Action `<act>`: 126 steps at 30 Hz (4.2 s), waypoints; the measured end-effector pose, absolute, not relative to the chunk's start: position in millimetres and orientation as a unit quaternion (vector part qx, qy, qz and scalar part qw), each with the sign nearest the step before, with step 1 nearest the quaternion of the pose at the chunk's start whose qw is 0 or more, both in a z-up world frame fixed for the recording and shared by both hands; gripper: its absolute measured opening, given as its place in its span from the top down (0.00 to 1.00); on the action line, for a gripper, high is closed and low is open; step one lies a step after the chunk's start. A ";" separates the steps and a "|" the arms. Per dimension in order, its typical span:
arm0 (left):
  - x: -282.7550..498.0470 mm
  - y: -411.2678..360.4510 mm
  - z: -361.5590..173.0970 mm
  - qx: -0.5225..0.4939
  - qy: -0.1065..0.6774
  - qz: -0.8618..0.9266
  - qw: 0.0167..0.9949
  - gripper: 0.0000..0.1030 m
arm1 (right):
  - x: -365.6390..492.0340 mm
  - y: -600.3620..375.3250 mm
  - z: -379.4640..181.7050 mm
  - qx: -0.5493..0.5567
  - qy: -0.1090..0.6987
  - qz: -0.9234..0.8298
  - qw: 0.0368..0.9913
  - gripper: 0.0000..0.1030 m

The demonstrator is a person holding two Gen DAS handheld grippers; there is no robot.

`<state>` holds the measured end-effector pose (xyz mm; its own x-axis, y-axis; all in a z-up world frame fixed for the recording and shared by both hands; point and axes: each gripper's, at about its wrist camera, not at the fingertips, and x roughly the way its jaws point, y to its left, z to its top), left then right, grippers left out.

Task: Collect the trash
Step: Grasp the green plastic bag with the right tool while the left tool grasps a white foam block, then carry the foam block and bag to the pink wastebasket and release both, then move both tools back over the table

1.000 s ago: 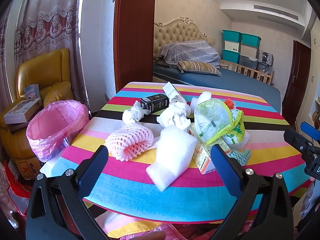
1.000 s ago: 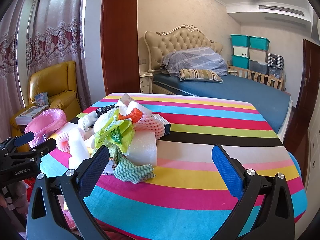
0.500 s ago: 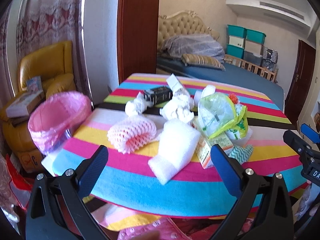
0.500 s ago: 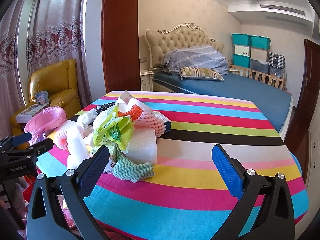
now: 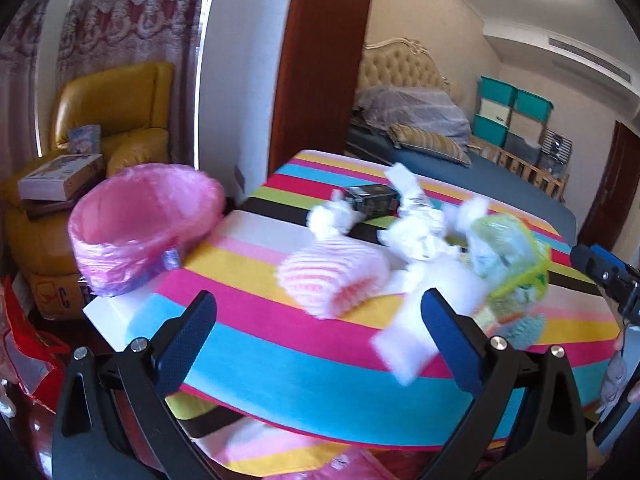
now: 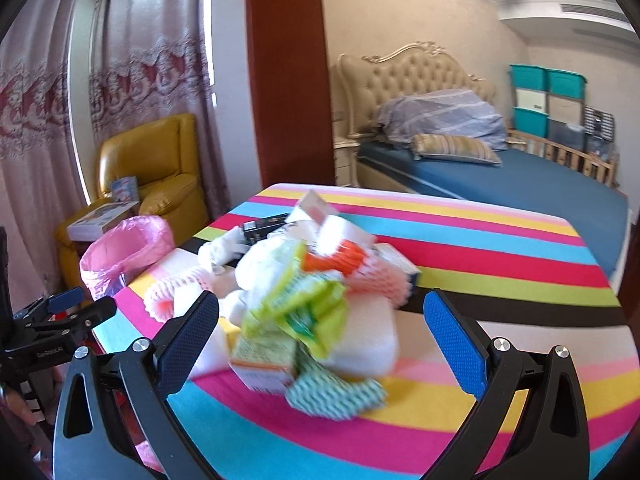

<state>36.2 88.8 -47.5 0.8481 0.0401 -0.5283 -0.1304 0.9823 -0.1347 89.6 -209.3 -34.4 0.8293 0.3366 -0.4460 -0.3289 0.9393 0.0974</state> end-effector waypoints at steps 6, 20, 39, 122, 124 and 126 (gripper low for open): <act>36.8 99.4 -63.5 -0.063 0.292 0.047 0.953 0.04 | 120.2 -180.3 -50.7 -0.017 0.268 0.185 0.945 0.19; 64.6 0.7 -68.8 0.089 0.280 -0.074 0.953 0.05 | 107.5 -220.7 -50.9 0.034 0.241 0.208 0.947 0.57; 84.8 -12.4 -74.2 0.095 0.267 -0.082 0.955 0.44 | 89.8 -226.3 -54.6 0.017 0.229 0.197 0.953 0.57; 59.9 294.9 -24.4 -0.052 0.207 0.220 0.952 0.04 | 133.8 58.2 -2.9 -0.137 0.191 0.384 0.893 0.19; 53.4 277.5 -23.7 -0.046 0.206 0.212 0.954 0.04 | 124.7 36.9 -0.2 -0.136 0.185 0.378 0.897 0.19; 47.8 259.8 -22.1 -0.043 0.203 0.200 0.957 0.04 | 116.9 6.3 2.7 -0.130 0.184 0.365 0.904 0.19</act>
